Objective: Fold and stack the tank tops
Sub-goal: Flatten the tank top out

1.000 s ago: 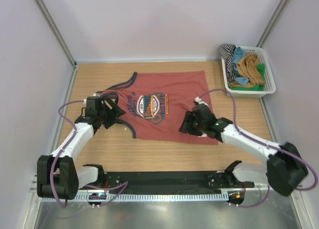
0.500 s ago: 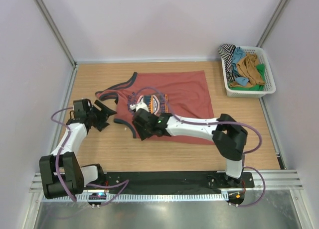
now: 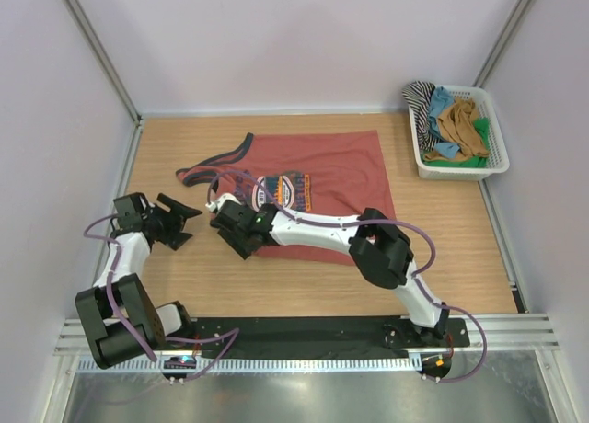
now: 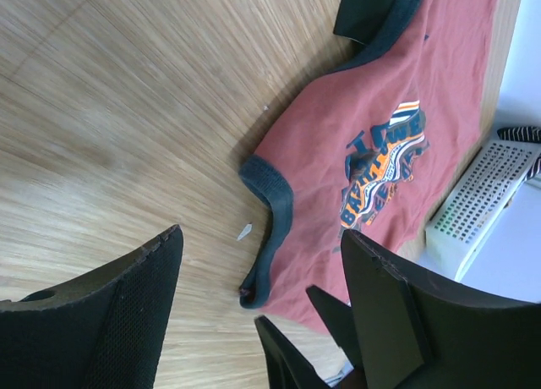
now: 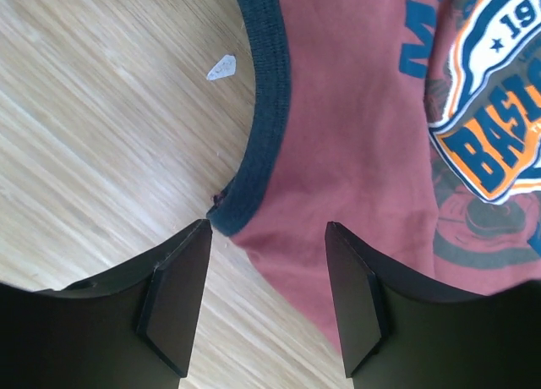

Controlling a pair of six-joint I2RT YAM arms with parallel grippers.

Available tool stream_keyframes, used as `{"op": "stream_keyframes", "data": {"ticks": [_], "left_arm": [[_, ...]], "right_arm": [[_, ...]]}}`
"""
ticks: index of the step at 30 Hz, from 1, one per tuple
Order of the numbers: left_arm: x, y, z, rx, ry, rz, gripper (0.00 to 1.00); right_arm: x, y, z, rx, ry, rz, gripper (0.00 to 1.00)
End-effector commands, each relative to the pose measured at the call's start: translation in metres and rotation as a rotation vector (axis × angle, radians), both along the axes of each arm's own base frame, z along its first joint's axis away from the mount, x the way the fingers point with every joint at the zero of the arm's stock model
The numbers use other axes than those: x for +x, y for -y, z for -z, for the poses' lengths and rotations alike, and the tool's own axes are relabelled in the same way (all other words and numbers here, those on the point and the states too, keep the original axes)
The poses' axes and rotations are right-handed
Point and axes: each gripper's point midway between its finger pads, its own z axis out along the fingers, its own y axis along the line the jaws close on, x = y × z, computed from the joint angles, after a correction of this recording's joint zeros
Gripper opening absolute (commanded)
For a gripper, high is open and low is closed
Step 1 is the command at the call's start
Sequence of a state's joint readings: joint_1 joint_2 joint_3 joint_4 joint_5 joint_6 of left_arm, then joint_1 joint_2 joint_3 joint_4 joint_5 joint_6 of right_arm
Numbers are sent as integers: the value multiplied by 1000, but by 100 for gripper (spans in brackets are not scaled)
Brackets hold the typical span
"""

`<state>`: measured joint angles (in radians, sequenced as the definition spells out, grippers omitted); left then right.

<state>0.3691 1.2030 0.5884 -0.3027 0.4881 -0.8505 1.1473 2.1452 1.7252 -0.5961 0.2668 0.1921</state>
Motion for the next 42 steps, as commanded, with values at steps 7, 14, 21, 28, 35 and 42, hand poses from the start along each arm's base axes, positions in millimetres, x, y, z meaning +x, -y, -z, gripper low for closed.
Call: {"op": "stream_keyframes", "data": {"ticks": [7, 14, 21, 28, 35, 42], "left_arm": [[3, 2, -12, 10, 68, 39, 76], [1, 1, -16, 42, 83, 32, 75], [12, 30, -22, 115, 89, 64, 75], [20, 55, -22, 169, 111, 103, 75], [20, 73, -16, 249, 137, 191, 66], [16, 87, 5, 341, 61, 268, 57]], "right_arm": [[0, -4, 25, -74, -63, -36, 58], [2, -4, 20, -30, -122, -23, 6], [5, -15, -39, 261, -224, -51, 1], [37, -4, -90, 472, -302, -43, 1], [83, 14, -97, 581, -338, 17, 1], [96, 14, -91, 635, -375, 52, 1]]}}
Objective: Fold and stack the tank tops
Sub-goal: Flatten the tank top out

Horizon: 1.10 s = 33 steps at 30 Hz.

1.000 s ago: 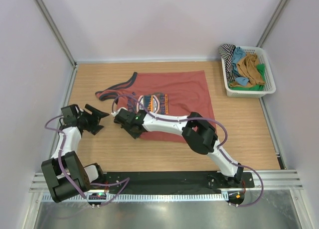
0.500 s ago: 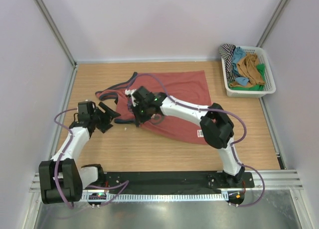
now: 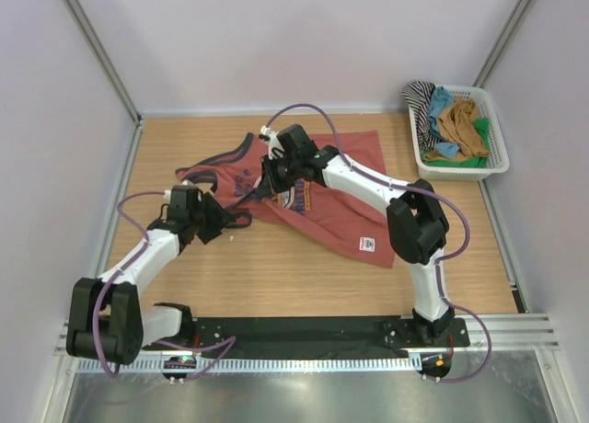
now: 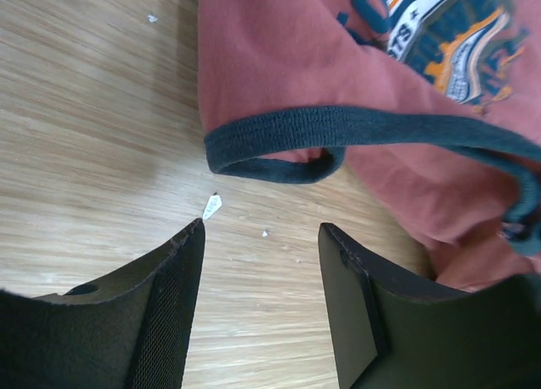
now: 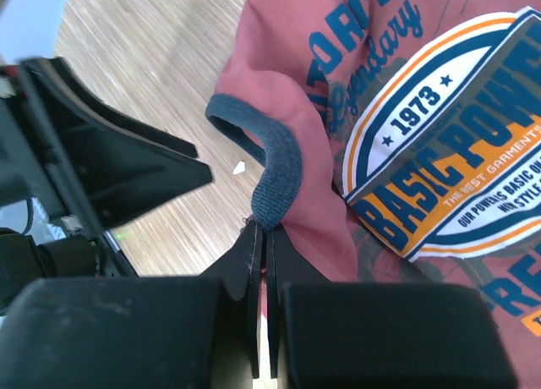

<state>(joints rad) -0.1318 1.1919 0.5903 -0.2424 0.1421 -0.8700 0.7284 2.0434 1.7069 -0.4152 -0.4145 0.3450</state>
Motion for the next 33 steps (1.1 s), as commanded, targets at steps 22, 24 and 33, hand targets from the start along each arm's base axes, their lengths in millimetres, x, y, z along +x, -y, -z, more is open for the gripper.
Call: {"op": "stream_keyframes", "data": {"ticks": [22, 24, 33], "left_arm": [[37, -18, 50, 334, -182, 19, 22], [38, -31, 45, 403, -178, -2, 8], [30, -115, -27, 859, -258, -168, 0]], "right_arm": [[-8, -5, -23, 77, 35, -16, 1], [-7, -1, -20, 62, 36, -1, 1], [-6, 16, -12, 44, 38, 61, 1]]}}
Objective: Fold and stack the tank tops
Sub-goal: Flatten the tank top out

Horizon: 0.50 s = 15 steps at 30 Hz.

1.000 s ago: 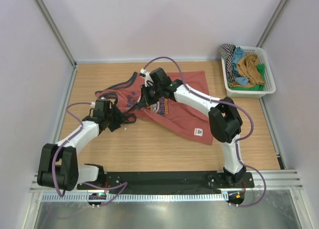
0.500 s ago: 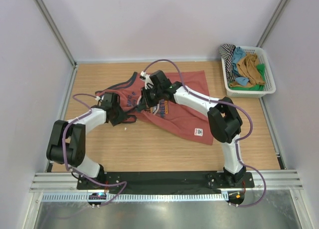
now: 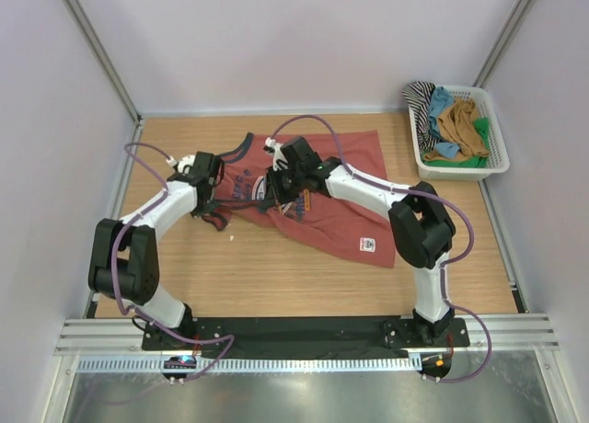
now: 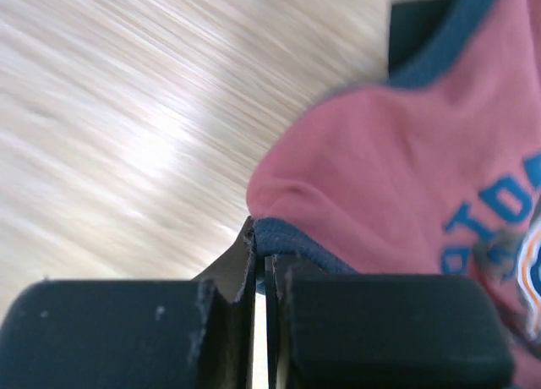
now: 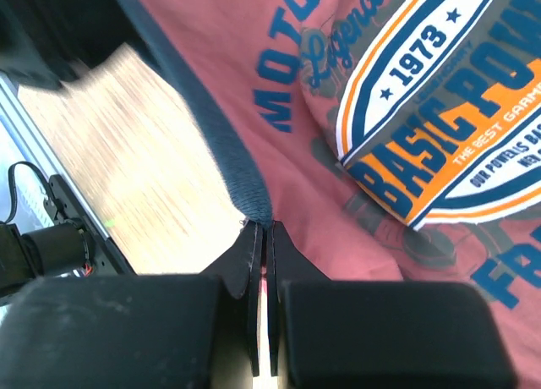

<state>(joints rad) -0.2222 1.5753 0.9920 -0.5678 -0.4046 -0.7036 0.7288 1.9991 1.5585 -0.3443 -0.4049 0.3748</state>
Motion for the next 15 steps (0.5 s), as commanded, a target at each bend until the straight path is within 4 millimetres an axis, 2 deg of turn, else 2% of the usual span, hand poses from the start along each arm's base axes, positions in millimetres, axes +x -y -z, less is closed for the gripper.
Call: {"op": "stream_keyframes", "data": {"ticks": [1, 2, 3, 6, 10, 13, 15], "left_arm": [[-7, -57, -51, 319, -5, -104, 0], [-8, -58, -54, 329, -4, -108, 1], [-9, -60, -55, 338, -9, -109, 9], [-8, -66, -58, 371, -4, -130, 41], [-9, -81, -61, 415, -21, -178, 46], [-8, -83, -45, 318, -36, -200, 46], [-6, -82, -49, 281, 18, -212, 48]], "right_arm": [[7, 3, -36, 66, 79, 36, 1], [4, 0, -37, 84, 77, 27, 1], [-1, 1, -30, 80, 60, 23, 1], [-12, -2, -23, 65, 59, 3, 1], [-32, -11, -19, 54, 62, -38, 1], [-43, -16, -18, 35, 75, -51, 1], [-47, -16, -16, 29, 74, -55, 1]]}}
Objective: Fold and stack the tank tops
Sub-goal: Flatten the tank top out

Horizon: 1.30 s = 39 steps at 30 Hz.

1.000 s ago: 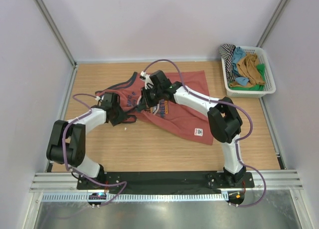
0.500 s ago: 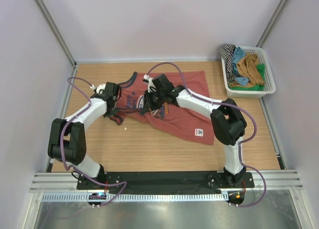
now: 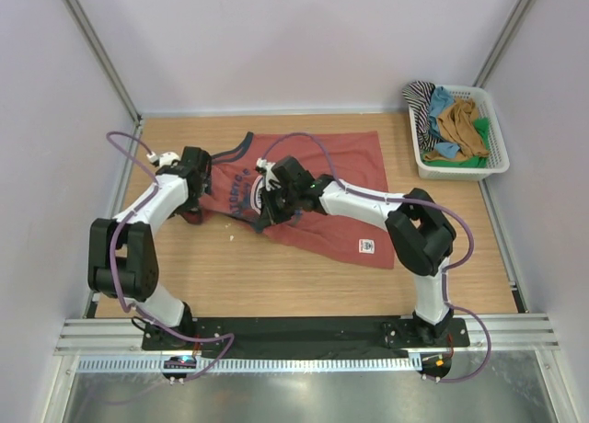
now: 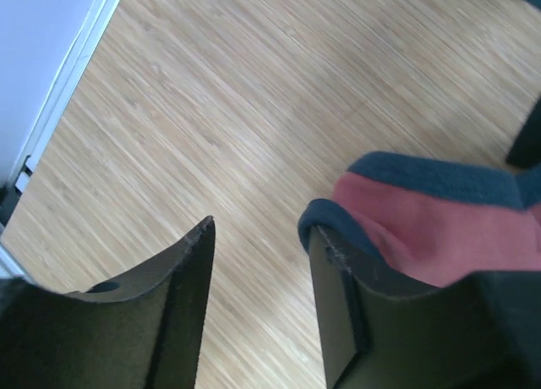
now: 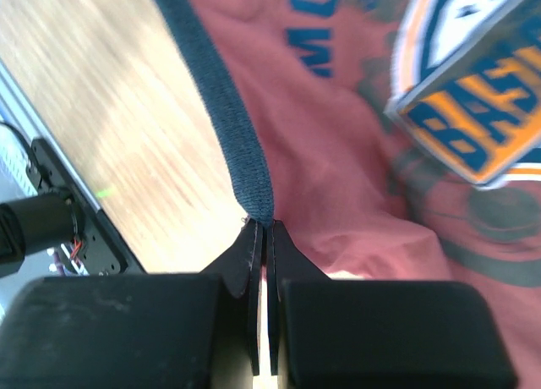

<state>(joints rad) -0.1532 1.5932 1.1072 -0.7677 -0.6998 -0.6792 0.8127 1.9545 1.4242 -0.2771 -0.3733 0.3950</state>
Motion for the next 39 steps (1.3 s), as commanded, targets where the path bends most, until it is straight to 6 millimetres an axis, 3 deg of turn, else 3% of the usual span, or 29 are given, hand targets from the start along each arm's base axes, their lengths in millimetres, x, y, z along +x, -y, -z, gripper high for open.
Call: {"op": "stream_keyframes", "data": {"ticks": [1, 3, 7, 12, 14, 15, 16, 19, 22, 25, 27, 31, 33, 34, 39], "left_arm": [[0, -11, -8, -9, 89, -48, 51], [-1, -18, -9, -48, 128, -55, 57], [1, -30, -11, -57, 164, -103, 59], [16, -51, -12, -118, 244, -173, 62], [17, -44, -7, -201, 251, -169, 62], [14, -41, -1, -219, 249, -160, 63], [14, -33, -2, -258, 269, -141, 64], [0, -24, 12, -307, 269, -134, 69], [-9, -8, 18, -408, 290, -123, 70], [-11, -1, 11, -508, 359, -130, 77], [-6, 0, -4, -567, 454, -115, 74], [-11, 4, -1, -616, 468, -110, 67], [-10, 6, 4, -653, 460, -110, 65], [-8, 20, 8, -744, 449, -77, 64], [0, 23, 27, -902, 457, -93, 44]], "right_arm": [[-2, -6, -37, 56, 86, 2, 1], [-3, -4, -37, 54, 86, 3, 1], [-11, -2, -33, 45, 79, 1, 1], [-47, -20, -24, -15, 104, -74, 2], [-54, -26, -19, -25, 99, -90, 7], [-58, -29, -18, -28, 98, -92, 13], [-59, -31, -17, -29, 100, -91, 28], [-59, -33, -15, -30, 103, -87, 42], [-58, -32, -22, -26, 115, -74, 43], [-57, -29, -34, -10, 128, -57, 45], [-61, -25, -36, -12, 125, -54, 45], [-61, -11, -48, -9, 155, -14, 41], [-61, -1, -48, -23, 159, 6, 39], [-60, 3, -49, -27, 165, 19, 39], [-54, 37, -60, -24, 165, 112, 35]]}}
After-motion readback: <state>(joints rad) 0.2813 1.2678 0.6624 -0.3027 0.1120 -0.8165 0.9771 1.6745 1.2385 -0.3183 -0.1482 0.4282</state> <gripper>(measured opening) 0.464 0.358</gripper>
